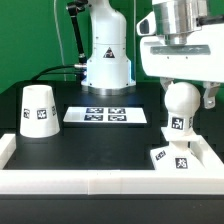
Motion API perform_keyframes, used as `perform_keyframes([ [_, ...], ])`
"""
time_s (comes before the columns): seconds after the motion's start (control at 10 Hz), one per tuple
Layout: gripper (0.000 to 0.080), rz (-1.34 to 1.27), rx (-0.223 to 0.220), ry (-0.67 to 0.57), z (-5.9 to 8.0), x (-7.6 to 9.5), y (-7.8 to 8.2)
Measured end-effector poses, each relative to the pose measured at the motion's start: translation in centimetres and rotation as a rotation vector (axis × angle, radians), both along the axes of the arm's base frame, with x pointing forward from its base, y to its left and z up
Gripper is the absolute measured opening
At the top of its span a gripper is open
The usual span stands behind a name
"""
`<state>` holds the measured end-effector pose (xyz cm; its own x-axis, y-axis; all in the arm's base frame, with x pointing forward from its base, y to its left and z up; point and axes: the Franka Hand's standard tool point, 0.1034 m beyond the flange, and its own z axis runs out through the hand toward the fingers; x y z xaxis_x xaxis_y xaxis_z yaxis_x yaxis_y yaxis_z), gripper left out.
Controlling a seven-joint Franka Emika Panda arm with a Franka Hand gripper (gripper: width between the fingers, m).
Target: Assemble lamp
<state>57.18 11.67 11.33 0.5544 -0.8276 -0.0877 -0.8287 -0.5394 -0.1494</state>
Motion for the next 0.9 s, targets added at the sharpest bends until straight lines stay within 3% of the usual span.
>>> perform_keyframes([
  [0.7, 0.0698, 0.519, -0.048, -0.082, -0.02, 0.09, -0.06],
  [0.8, 0.0698, 0.759, -0.127, -0.114, 0.04, 0.34, -0.28],
  [0.9, 0.0698, 0.872, -0.157, -0.126, 0.07, 0.42, -0.33],
])
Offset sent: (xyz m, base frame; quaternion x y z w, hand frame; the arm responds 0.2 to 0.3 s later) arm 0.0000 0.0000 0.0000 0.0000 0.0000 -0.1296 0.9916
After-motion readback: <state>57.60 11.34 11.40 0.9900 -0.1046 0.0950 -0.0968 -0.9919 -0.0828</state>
